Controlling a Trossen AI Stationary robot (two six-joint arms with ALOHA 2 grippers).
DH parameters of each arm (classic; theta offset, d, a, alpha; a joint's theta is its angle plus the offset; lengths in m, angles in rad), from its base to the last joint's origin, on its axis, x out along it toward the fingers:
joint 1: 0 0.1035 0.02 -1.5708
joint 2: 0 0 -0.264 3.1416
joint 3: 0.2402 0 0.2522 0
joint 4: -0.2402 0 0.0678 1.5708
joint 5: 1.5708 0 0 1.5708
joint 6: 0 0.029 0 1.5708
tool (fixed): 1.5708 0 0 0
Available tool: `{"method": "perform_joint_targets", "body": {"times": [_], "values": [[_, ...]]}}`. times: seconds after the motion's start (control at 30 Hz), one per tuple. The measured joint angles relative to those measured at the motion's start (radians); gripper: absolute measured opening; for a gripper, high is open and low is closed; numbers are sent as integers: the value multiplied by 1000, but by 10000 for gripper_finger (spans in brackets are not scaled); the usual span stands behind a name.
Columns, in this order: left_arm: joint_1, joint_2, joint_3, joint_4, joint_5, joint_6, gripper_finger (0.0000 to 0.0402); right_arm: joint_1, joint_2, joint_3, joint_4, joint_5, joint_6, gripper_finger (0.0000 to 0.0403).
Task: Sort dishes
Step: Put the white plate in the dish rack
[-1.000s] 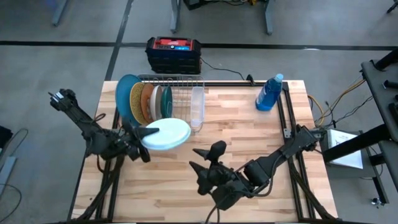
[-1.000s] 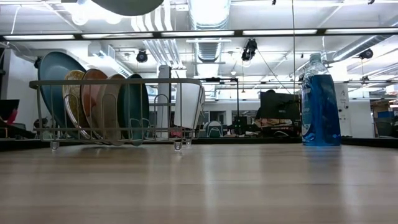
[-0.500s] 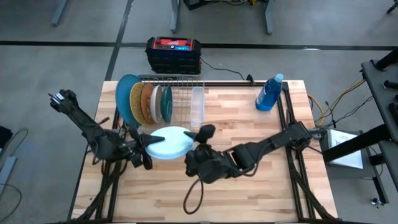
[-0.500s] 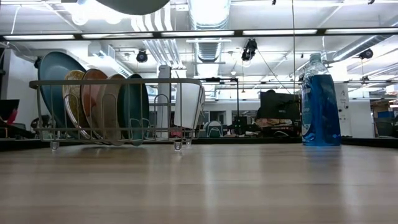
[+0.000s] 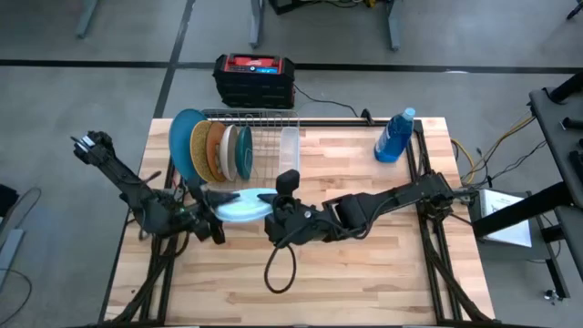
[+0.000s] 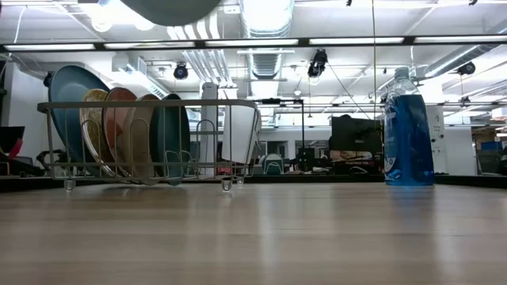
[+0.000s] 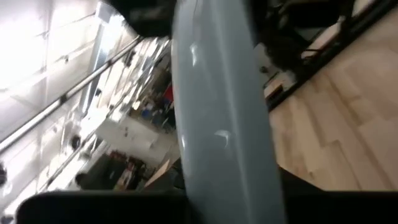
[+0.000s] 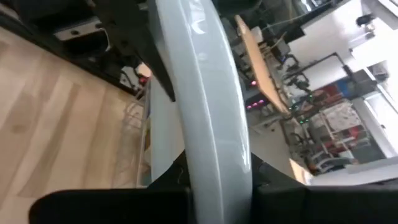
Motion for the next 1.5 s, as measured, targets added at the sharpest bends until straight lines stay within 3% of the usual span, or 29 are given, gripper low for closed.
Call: {"method": "perform_joint_targets", "body": {"times": [0.17, 0.3, 0.33, 0.5, 0.63, 0.77, 1.2, 1.5], "values": [[-1, -71, -1, -58, -31, -59, 120, -41, -56, 33, -125, -11, 7, 33], [2, -131, 1, -193, -95, -110, 159, -120, -95, 74, -275, -49, -11, 33], [2, -141, 1, -226, -108, -126, 166, -153, -105, 86, -301, -96, -28, 32], [1, -187, 0, -270, -196, -171, 181, -408, -163, 144, -354, -534, -150, 32], [1, -208, 0, -271, -296, -172, 182, -620, -154, 164, -368, -787, -463, 32], [1, -212, 0, -271, -434, -198, 182, -748, -131, 162, -310, -1005, -759, 32], [6, -225, 0, -298, -458, -201, 182, -782, 3, 162, -345, -1111, -1139, 32], [6, -216, 0, -299, -457, -214, 182, -775, 92, 164, -332, -1141, -1300, 32]]}}
